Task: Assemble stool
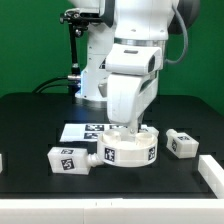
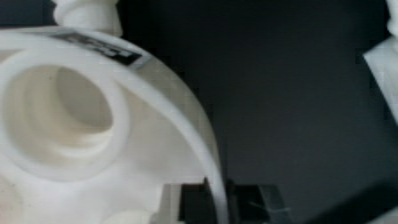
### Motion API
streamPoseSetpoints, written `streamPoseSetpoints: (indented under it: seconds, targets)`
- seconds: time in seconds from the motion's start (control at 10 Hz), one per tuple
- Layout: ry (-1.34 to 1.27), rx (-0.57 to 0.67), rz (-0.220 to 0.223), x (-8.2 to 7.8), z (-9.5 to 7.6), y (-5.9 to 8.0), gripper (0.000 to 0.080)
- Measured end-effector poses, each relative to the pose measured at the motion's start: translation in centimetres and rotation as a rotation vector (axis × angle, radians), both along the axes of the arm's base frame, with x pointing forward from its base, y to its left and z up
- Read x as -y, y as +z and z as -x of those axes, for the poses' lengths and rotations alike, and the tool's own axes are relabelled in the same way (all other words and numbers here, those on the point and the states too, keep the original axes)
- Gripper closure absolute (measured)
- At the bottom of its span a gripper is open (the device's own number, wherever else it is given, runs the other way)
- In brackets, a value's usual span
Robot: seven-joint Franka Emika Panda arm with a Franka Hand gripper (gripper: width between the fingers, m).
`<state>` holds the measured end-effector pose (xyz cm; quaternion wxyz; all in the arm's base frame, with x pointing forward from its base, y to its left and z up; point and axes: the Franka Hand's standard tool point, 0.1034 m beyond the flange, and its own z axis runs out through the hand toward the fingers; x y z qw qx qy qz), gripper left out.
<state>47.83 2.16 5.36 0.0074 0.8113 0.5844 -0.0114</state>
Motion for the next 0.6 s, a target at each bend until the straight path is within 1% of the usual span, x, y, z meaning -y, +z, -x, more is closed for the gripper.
streamPoseSetpoints:
  seconds: [0.3,0.4,0.5,0.6]
  targets:
    - [-0.008,-0.01,0.0,-0.1,0.0,-0.1,0.0774]
    - [0.023,-0.009,0.001,-1.3,-0.7,-0.3,0.0774]
    - [0.054,-0.004,-0.008,-3.6,-3.0,-0.3,0.0774]
    - [0.071,0.01,-0.02,-6.0,-5.9,-0.9,0.0774]
